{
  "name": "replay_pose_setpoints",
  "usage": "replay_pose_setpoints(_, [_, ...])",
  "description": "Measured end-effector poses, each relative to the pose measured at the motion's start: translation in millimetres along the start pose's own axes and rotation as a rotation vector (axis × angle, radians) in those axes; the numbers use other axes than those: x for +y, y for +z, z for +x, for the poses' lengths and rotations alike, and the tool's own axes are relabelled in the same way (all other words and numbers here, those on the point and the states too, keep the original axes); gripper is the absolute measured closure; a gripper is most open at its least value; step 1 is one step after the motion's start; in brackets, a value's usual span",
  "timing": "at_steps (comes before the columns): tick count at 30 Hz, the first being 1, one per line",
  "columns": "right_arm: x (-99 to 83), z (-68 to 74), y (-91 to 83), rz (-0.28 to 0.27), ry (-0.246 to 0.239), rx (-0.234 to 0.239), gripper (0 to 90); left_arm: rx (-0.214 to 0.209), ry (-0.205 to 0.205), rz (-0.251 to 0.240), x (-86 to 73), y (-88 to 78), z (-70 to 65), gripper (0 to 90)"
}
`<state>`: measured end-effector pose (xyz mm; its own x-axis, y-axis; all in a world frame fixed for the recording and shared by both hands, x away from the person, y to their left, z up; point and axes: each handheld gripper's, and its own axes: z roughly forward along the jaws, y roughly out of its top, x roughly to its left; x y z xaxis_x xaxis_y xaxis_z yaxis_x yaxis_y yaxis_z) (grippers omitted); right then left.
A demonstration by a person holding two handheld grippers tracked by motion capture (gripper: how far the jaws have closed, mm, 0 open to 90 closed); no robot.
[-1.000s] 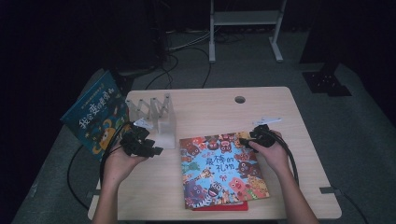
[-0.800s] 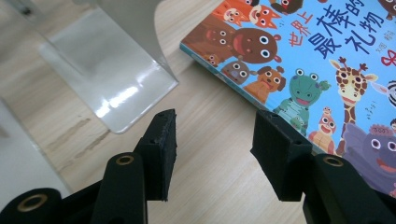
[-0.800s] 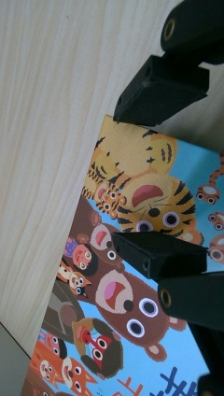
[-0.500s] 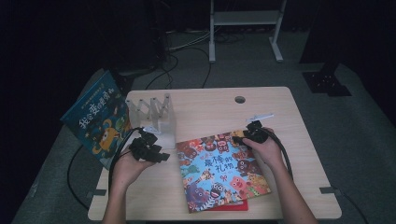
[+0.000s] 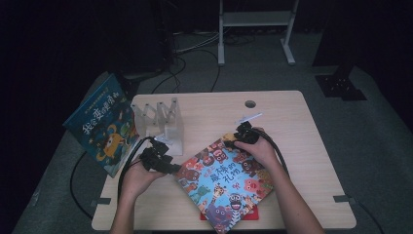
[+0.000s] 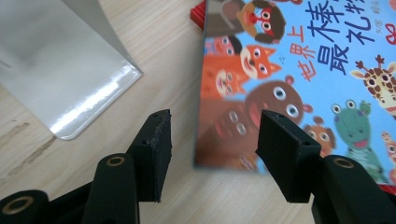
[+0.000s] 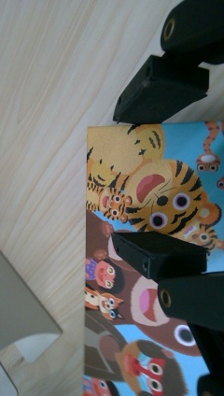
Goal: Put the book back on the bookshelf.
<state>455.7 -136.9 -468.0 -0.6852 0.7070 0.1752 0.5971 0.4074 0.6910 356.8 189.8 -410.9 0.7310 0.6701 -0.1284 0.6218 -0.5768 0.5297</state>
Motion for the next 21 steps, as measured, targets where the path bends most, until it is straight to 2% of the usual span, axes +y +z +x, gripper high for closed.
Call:
replay_pose_setpoints(3, [4.3, 5.9, 5.1, 0.005, -0.013, 0.012, 34.9, -0.003, 0.004, 0.006, 0.3, 2.1, -1.4, 43.4])
replay_pose_setpoints(6, [12.6, 17.3, 14.1, 0.012, -0.057, 0.031, 34.4, -0.015, 0.006, 0.011, 1.2, 7.5, -4.2, 43.0])
replay_pose_setpoints(11, [13.8, 21.5, 14.0, 0.005, -0.081, 0.028, 35.2, -0.049, 0.005, 0.002, 0.6, 12.6, -6.0, 42.8])
replay_pose_setpoints(13, [11.8, 21.8, 8.9, 0.004, -0.103, 0.011, 36.9, -0.058, 0.003, 0.000, 0.2, 15.6, -7.1, 42.5])
replay_pose_setpoints(16, [7.5, 19.8, -4.1, -0.026, -0.087, 0.028, 37.1, -0.072, -0.001, 0.005, 0.1, 20.6, -8.7, 41.5])
replay_pose_setpoints(18, [3.1, 17.7, -15.3, -0.037, -0.084, 0.020, 36.8, -0.079, -0.001, 0.010, 0.4, 24.1, -10.1, 40.5])
replay_pose_setpoints(19, [3.1, 17.7, -15.3, -0.037, -0.084, 0.020, 36.8, -0.079, -0.001, 0.010, 0.4, 24.1, -10.1, 39.6])
replay_pose_setpoints(20, [0.3, 15.8, -20.6, -0.046, -0.093, 0.017, 36.5, -0.084, 0.004, 0.022, 1.0, 25.9, -11.2, 39.6])
replay_pose_setpoints(21, [-7.4, 12.4, -33.0, -0.060, -0.090, 0.012, 35.8, -0.089, 0.007, 0.017, 1.1, 28.4, -12.2, 36.7])
